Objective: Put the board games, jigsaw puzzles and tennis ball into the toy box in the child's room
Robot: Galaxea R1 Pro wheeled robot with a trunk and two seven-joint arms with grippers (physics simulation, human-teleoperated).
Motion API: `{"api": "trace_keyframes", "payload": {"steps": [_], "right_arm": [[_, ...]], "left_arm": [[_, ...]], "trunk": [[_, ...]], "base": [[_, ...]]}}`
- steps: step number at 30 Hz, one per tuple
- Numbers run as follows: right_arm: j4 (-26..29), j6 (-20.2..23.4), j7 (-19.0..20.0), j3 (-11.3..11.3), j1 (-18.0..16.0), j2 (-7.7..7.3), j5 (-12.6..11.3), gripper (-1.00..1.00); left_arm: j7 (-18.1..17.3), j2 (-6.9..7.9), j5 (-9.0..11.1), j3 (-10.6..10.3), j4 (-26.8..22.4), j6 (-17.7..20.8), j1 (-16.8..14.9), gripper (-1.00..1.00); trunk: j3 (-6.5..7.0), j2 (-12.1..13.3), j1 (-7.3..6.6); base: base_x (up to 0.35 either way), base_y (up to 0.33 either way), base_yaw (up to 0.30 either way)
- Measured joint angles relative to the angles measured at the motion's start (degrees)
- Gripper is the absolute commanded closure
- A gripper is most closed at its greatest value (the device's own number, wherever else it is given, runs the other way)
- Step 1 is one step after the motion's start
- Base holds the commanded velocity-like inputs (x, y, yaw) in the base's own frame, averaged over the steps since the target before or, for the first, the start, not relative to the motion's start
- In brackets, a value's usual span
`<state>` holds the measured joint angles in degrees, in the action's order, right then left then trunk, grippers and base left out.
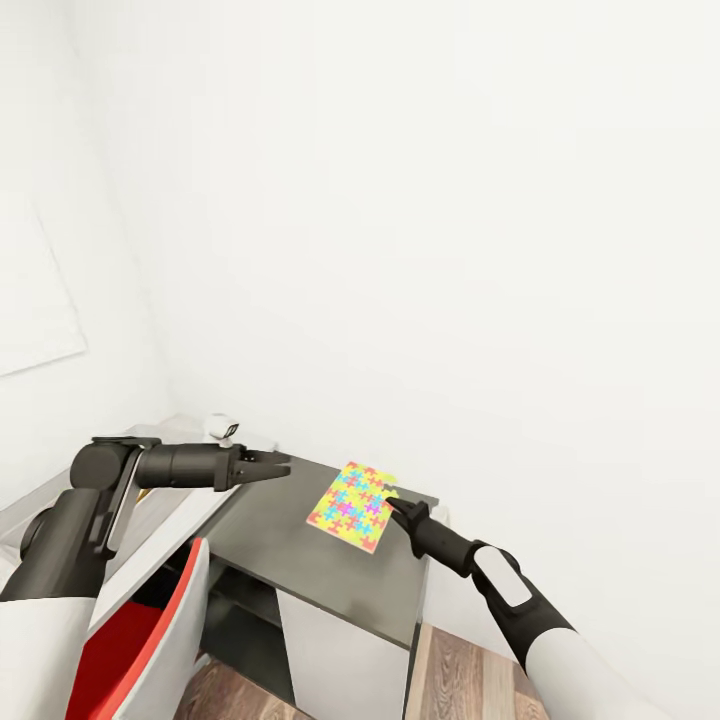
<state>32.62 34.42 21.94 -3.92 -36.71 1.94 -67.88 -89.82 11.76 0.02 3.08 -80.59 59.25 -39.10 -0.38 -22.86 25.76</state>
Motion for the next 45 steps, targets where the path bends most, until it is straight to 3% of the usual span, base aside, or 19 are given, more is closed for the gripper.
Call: {"api": "trace_keyframes", "payload": {"steps": [21,24,27,33,36,39,45], "right_arm": [[0.37,0.05,0.44,-0.19,-0.01,-0.11,-0.02,1.00],[3.71,0.15,0.36,-0.30,-0.02,0.01,-0.21,1.00],[8.34,0.33,-1.21,-0.82,-0.01,0.15,0.23,1.00],[12.04,0.91,-10.15,-2.97,-0.16,0.46,1.09,1.00],[12.43,1.31,-11.82,-3.14,-0.61,0.57,0.95,1.00],[12.88,1.76,-12.56,-3.26,-0.94,0.71,0.96,1.00],[16.76,1.83,-13.10,-3.53,-1.02,0.97,0.94,1.00]], "left_arm": [[0.00,0.02,0.02,0.00,0.00,0.00,-0.01,-1.00],[-0.01,0.15,0.13,0.26,0.00,0.05,0.00,-1.00],[-0.01,0.45,0.25,0.54,0.00,0.10,-0.01,-1.00],[-0.02,0.96,0.30,1.03,0.02,0.15,-0.10,-1.00],[-0.02,2.01,0.36,1.60,0.03,0.15,-0.15,-1.00],[-0.02,4.09,0.54,2.97,0.01,0.15,-0.24,-1.00],[0.00,9.19,0.77,8.85,0.08,0.14,-0.97,-1.00]], "trunk": [[0.29,-0.01,0.00],[0.30,-0.02,0.00],[0.30,-0.02,0.00],[0.30,-0.01,0.00],[0.30,-0.02,0.00],[0.30,-0.02,0.00],[0.30,-0.02,0.00]], "base": [[0.000,0.000,0.049],[0.000,0.000,0.000],[0.000,0.000,0.000],[0.000,0.000,0.000],[0.000,0.000,0.000],[0.000,0.000,0.000],[0.000,0.000,0.000]]}}
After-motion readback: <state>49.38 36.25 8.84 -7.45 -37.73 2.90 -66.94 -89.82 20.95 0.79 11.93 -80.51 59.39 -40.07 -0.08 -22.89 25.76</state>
